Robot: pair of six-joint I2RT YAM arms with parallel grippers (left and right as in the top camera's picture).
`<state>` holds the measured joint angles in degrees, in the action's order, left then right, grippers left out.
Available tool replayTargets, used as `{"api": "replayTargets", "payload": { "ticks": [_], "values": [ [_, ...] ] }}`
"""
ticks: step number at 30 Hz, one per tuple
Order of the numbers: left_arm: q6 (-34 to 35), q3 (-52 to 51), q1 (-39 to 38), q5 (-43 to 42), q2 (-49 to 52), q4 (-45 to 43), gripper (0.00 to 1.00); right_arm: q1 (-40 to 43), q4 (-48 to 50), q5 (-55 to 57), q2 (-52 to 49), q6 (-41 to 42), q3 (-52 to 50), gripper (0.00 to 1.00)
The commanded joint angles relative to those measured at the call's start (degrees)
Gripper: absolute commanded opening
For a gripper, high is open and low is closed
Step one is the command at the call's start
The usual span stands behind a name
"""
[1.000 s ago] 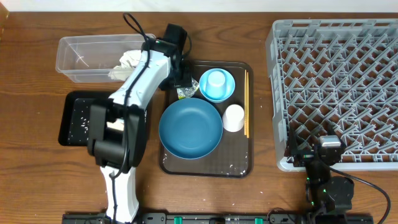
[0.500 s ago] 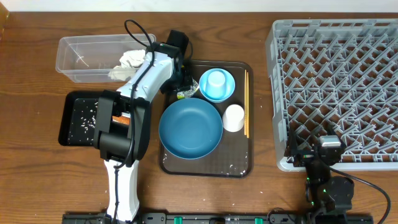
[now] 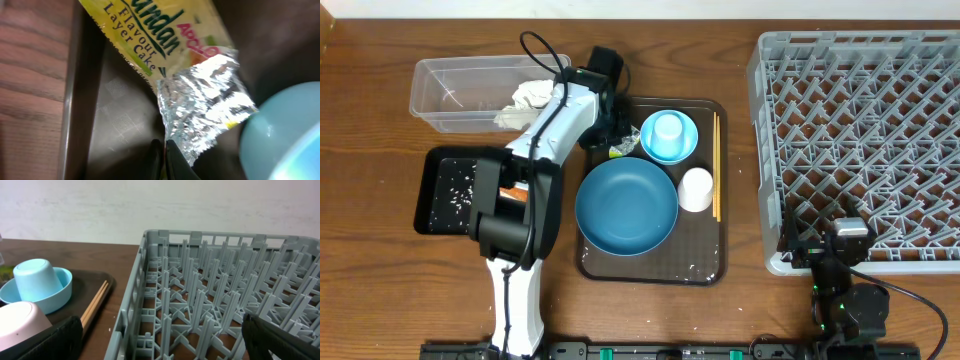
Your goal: Sort waste into correct bins and load items into the dishwasher rack
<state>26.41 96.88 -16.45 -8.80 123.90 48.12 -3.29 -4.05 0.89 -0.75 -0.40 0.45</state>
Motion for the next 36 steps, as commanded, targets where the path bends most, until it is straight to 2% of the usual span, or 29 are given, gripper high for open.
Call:
{"api": "replayTargets", "payload": {
  "ticks": [1, 11, 13, 18, 22, 29, 36],
  "values": [
    [-2.45, 2.38, 0.13, 0.68, -6.60, -0.72, 0.06, 0.63, -0.20, 0.15, 0.02, 0.79, -0.13, 0.99],
    [-3.63, 2.38, 1.62, 3.80, -14.32, -4.94, 0.06, 0.63, -0.20, 0.17, 0.02, 0.79, -0.13, 0.99],
    [-3.08, 2.38, 3.08, 6.75, -14.86, -6.21, 0.06, 0.63, -0.20, 0.15, 0.02, 0.79, -0.13, 0.99],
    [4.39, 2.36, 8.00, 16.13, -14.93, -7.10, 0.06, 0.63, -0.20, 0.15, 0.02, 0.79, -0.13, 0.99],
    [10.21, 2.36, 12.13, 16.44, -14.58, -7.34, 0.06, 0.63, -0.20, 0.15, 0.02, 0.79, -0.13, 0.99],
    [27.10, 1.20, 17.05, 16.37, -12.68, -7.06, 0.06, 0.63, -0.20, 0.15, 0.02, 0.79, -0.13, 0.99],
    [33.11, 1.05, 17.40, 16.39, -9.44, -7.23, 0.07, 0.63, -0.20, 0.15, 0.02, 0.79, -0.13, 0.99]
  ]
}}
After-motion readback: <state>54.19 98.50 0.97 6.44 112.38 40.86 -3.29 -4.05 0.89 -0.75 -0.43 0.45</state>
